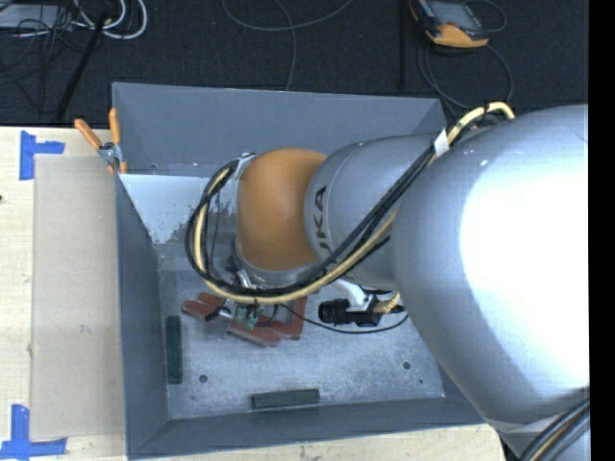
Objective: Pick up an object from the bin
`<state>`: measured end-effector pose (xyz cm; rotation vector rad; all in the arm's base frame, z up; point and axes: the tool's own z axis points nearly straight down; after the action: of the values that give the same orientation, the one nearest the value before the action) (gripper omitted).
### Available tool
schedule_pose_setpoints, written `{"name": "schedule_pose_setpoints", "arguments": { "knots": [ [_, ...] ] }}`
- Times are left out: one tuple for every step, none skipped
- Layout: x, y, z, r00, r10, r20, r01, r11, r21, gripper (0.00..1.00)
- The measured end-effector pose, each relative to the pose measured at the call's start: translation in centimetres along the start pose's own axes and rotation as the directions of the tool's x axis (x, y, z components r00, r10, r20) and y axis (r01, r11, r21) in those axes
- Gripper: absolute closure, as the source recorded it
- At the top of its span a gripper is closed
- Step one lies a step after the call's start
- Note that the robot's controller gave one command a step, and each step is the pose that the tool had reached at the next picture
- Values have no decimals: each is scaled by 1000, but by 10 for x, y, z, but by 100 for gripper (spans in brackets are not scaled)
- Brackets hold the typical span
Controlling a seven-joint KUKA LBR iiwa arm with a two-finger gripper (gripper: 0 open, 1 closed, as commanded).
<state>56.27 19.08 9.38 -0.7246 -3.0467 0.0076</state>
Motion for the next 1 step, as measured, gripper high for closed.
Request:
{"name": "schedule_pose_setpoints", "arguments": {
  "knots": [
    [-1,1,-17,1000,0,7,1,1000,-6,100]
  ]
}}
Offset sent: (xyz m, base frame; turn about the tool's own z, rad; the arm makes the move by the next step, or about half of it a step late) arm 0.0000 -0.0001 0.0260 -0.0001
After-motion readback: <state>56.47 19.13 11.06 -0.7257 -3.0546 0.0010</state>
